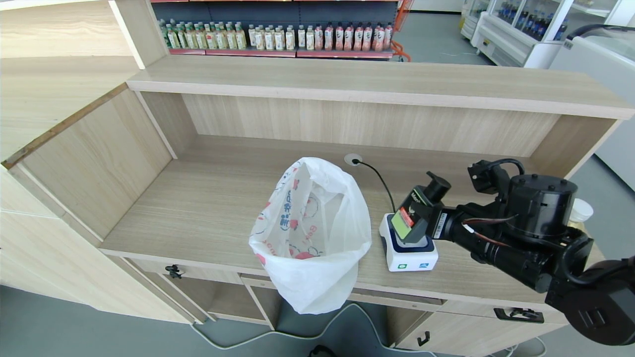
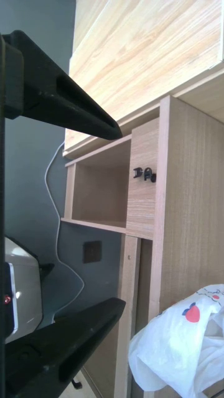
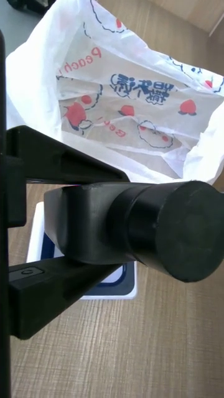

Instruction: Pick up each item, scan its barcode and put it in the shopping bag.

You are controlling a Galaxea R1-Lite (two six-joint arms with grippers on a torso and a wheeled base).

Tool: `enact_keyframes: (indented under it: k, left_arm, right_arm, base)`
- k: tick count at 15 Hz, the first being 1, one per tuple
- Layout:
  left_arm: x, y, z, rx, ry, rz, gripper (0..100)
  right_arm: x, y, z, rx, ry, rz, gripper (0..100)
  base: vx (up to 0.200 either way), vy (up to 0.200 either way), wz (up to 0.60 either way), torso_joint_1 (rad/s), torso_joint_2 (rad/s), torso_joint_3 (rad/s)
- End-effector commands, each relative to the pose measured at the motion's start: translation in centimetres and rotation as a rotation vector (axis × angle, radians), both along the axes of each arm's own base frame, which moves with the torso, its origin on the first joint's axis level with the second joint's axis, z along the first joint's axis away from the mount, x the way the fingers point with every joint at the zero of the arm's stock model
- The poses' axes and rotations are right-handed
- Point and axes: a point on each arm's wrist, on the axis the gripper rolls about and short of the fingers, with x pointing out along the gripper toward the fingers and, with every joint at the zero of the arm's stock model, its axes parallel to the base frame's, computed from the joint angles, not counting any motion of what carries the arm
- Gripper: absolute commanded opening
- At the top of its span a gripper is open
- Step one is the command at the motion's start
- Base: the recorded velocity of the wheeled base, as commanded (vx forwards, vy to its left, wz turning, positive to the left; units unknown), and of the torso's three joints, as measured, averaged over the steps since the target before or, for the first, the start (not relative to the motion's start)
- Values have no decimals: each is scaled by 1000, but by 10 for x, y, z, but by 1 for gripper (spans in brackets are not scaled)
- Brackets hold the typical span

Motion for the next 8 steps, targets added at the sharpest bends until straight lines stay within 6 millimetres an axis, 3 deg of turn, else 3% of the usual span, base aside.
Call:
enact_keyframes:
  k: [1, 6, 7, 8]
  left_arm:
    - [0, 0, 0, 0, 2, 0, 100]
    - [0, 0, 0, -2, 2, 0, 100]
    - [0, 0, 0, -2, 2, 0, 100]
    - [0, 0, 0, -2, 2, 0, 100]
  right_arm:
    - [0, 0, 1, 1, -2, 1, 0]
    - [-2, -1, 4, 6, -13, 1, 0]
    - [-5, -2, 15, 21, -55, 3, 0]
    - [-7, -3, 25, 34, -89, 14, 0]
  base:
    - [0, 0, 0, 0, 0, 0]
    - [0, 0, 0, 0, 0, 0]
    - [0, 0, 0, 0, 0, 0]
    - [0, 200, 0, 2, 2, 7]
